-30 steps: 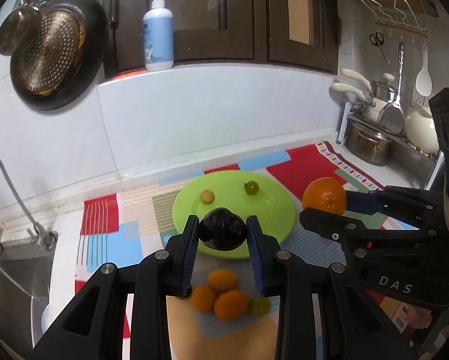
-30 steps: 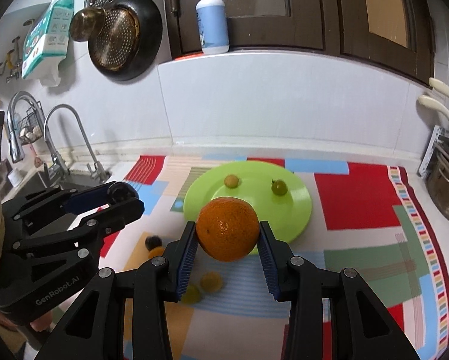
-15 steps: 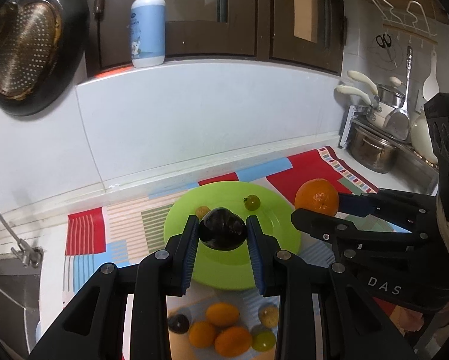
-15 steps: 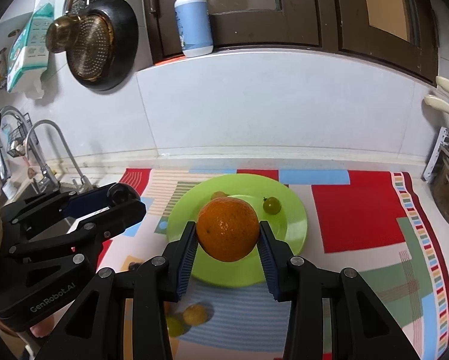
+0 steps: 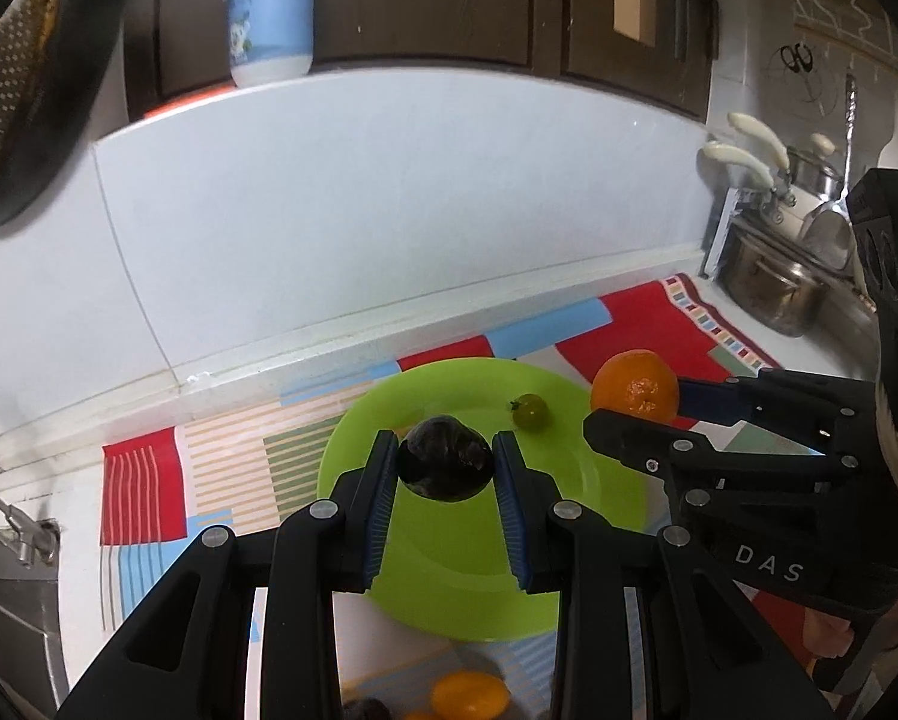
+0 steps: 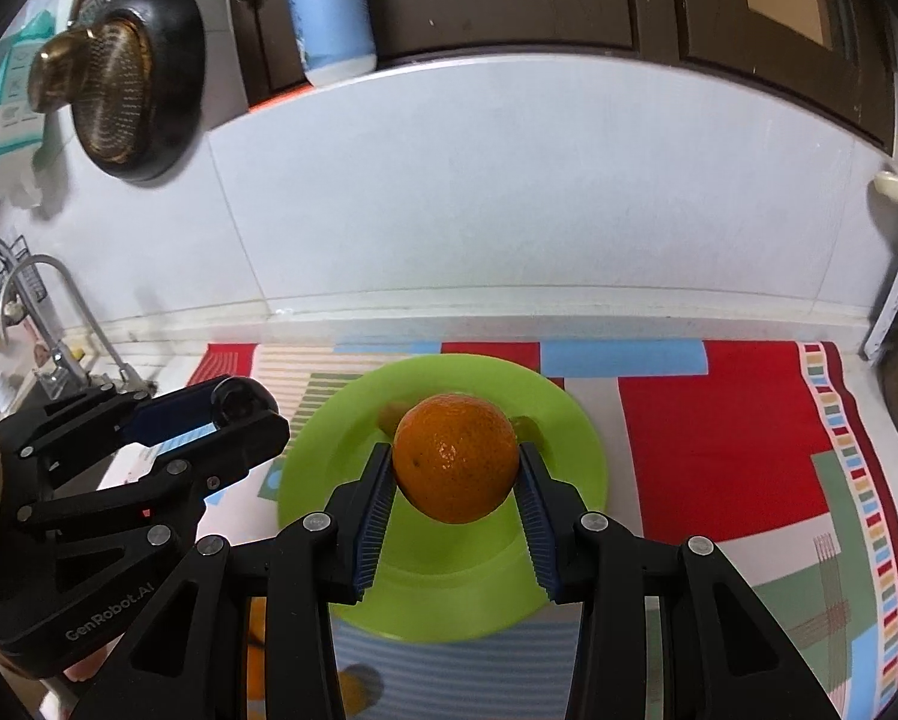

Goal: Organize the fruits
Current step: 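Carry the plum and the orange over the green plate with both tools, then open both tools to release the plum and orange onto the plate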

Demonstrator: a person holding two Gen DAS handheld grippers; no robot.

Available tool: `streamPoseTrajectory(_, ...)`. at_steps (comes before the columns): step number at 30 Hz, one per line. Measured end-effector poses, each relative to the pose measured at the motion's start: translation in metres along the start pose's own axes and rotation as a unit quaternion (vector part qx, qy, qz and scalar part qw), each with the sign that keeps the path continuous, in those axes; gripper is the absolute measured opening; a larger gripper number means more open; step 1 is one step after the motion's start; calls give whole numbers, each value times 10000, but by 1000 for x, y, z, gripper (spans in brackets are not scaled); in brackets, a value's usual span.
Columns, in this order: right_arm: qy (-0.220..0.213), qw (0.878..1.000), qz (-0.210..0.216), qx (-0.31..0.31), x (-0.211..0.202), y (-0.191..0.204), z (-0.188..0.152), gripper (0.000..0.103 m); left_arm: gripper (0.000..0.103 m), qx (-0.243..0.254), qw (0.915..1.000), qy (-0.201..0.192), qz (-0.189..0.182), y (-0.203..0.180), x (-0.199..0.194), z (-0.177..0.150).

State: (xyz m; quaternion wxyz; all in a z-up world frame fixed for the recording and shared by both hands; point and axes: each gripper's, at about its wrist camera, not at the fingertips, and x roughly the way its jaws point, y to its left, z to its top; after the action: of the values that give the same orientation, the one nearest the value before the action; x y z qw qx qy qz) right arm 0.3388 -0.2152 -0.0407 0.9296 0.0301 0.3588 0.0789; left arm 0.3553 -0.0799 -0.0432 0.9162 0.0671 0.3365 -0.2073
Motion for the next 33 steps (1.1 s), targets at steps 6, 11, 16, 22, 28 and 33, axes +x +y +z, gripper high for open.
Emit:
streamPoseTrajectory(6,216,9997,-7,69,28,-8,1,41,32,-108,9994,322,-62,7,31,0)
streamPoseTrajectory(11,401,9991,-24,134,49,-15,-2,41,32,-195,9979,607,-131,10,55,-3)
streamPoseTrajectory(16,575,9982,-32,191,68,-21,-6,41,32,-255,9958,851,-222,13,75,-7)
streamPoseTrajectory(22,691,9974,-37,219,83,-26,-7,41,32,-304,9946,971,-206,15,87,-8)
streamPoseTrajectory(28,729,9970,-79,255,87,-28,-8,41,42,-263,9957,888,-95,15,85,-6)
streamPoseTrajectory(33,584,9980,-158,202,77,-26,-6,44,48,-301,9966,763,45,18,72,-4)
